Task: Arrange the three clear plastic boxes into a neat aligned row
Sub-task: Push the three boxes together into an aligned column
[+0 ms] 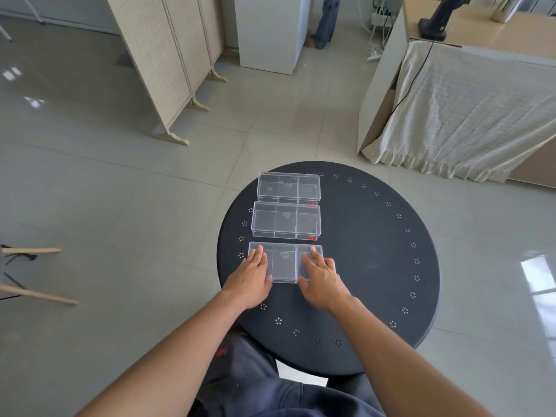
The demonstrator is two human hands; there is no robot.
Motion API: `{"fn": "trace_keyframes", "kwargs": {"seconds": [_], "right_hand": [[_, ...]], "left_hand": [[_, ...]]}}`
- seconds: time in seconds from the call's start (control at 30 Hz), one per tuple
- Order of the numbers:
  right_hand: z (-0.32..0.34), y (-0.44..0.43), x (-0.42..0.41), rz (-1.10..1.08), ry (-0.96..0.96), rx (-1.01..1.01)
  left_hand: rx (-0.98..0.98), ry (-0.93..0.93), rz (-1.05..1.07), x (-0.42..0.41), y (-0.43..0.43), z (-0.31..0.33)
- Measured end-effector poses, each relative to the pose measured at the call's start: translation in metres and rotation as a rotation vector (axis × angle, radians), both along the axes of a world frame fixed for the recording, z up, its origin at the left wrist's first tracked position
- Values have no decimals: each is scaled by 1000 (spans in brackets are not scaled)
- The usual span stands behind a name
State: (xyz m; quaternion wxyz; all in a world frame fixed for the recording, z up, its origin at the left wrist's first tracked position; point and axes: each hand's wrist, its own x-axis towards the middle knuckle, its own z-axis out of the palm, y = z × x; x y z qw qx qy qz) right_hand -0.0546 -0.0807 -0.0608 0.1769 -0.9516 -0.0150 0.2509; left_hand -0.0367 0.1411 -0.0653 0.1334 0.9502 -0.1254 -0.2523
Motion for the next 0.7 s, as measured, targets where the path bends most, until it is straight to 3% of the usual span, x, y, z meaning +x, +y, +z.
{"fn": "trace_keyframes", "kwargs": {"seconds": [0.23,0.7], "right_hand": [[11,-8,20,-120,-95,92],[18,-23,59,-154,38,0]], "left_hand": [[-241,-212,247,21,12,15],[-60,4,74,60,18,7]]}}
